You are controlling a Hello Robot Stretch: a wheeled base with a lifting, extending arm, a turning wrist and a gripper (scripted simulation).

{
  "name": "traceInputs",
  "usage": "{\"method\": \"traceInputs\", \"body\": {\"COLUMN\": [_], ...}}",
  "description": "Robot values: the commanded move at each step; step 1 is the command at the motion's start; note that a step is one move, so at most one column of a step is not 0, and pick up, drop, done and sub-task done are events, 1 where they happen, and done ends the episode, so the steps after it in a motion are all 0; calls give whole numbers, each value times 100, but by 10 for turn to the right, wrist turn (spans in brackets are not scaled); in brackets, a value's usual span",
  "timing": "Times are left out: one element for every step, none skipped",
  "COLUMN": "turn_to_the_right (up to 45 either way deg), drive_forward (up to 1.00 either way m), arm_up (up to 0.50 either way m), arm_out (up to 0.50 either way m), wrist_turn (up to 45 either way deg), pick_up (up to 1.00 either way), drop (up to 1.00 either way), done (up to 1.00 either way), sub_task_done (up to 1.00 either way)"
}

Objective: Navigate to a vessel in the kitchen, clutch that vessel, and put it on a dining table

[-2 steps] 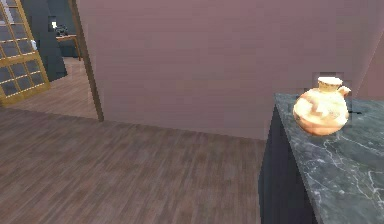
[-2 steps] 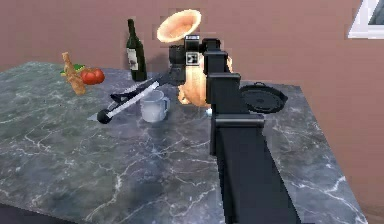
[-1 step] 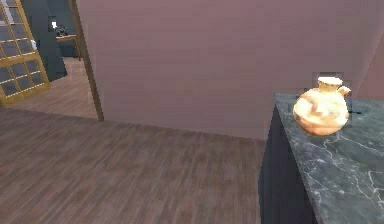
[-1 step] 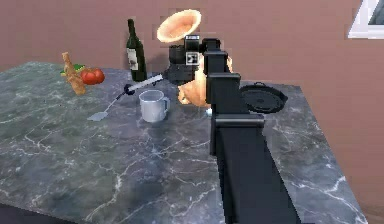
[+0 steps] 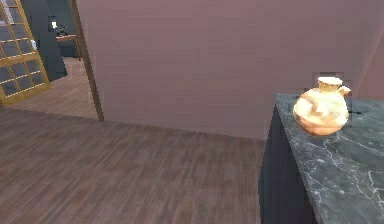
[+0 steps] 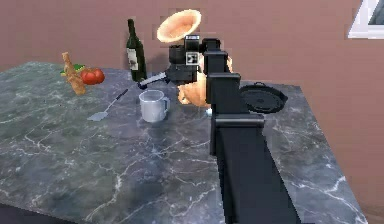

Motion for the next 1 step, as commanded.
{"method": "traceInputs", "body": {"turn_to_the_right": [0], "drive_forward": [0], "arm_up": [-16], "arm_out": [0], "wrist_turn": [0], "pick_up": [0], "drop": [0], "done": [0], "sub_task_done": [0]}}
